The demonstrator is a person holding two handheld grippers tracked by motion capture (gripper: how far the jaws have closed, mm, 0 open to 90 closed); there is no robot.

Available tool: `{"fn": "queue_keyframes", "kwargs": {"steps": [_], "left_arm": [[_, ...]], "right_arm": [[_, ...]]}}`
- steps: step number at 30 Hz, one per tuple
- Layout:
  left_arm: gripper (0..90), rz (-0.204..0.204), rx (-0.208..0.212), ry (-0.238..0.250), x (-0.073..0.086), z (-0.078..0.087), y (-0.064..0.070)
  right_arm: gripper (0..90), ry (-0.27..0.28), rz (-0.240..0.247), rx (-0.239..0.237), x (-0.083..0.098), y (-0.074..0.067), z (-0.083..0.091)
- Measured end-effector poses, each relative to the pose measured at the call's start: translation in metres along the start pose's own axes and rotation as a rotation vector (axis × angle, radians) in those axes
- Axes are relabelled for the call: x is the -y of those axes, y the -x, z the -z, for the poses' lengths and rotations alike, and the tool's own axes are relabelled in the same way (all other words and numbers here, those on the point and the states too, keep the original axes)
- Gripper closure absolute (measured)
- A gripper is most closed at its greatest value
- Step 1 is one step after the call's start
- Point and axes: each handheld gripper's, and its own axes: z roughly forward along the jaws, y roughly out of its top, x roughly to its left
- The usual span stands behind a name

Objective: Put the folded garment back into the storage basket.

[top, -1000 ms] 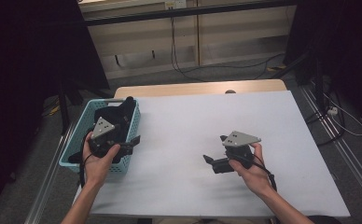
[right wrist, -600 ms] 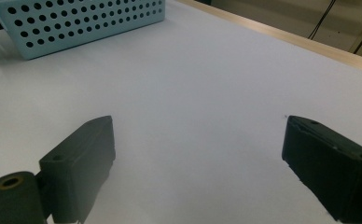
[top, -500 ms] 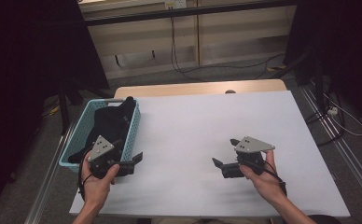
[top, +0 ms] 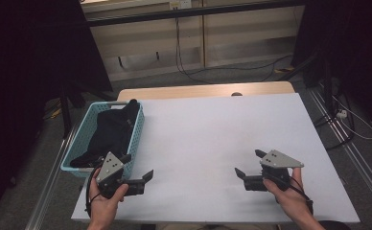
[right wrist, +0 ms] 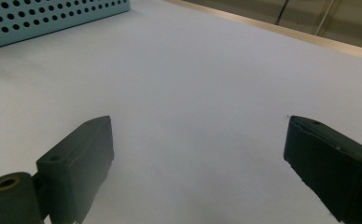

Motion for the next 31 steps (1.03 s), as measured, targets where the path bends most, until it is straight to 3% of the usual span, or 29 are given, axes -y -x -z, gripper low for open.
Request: {"fn": "queue_keyframes", "kwargs": {"steps": [4, 14, 31], "left_arm": [[5.7, 0.001, 0.008, -0.003, 0.006, -0.004, -0.003], [5.7, 0.005, 0.007, -0.005, 0.011, -0.004, 0.005], [5.7, -0.006, 0.034, -0.026, 0.011, -0.013, 0.006]], "right_arm": [[7.7, 0.01, -0.029, 0.002, 0.005, 0.003, 0.01], [6.3, 0.027, 0.021, 0.005, 0.013, -0.003, 0.018], [6.8, 0.064, 0.02, 0.002, 0.015, -0.005, 0.017]]}}
